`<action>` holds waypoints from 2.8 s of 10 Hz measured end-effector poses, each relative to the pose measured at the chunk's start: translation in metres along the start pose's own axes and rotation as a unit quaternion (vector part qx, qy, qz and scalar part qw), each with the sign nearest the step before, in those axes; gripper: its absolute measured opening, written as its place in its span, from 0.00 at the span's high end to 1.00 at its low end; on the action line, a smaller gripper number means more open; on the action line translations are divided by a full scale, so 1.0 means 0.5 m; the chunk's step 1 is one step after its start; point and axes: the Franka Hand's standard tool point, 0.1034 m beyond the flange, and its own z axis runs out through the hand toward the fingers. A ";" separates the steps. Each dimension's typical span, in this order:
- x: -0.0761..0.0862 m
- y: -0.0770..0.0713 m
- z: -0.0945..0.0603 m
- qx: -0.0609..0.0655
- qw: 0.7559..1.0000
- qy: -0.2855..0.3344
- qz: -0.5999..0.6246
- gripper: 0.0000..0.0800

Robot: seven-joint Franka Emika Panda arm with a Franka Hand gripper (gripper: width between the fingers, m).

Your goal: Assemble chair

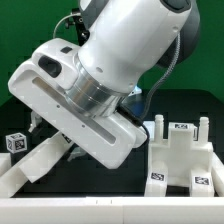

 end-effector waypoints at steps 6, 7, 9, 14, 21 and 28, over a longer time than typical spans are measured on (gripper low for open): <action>0.007 -0.021 -0.019 0.045 0.999 0.004 -0.003 0.19; 0.015 -0.027 -0.026 0.086 0.996 0.007 0.002 0.19; 0.006 -0.025 -0.041 0.160 0.987 0.006 0.015 0.19; -0.006 0.014 -0.049 0.286 0.958 -0.005 0.015 0.19; 0.010 -0.023 0.010 0.307 0.950 0.045 0.021 0.19; -0.004 -0.087 0.073 0.293 0.955 0.031 0.017 0.19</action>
Offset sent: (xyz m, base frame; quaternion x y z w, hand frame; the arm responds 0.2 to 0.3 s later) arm 0.0034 0.0091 0.0076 0.1109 -0.0015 -0.0051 0.9938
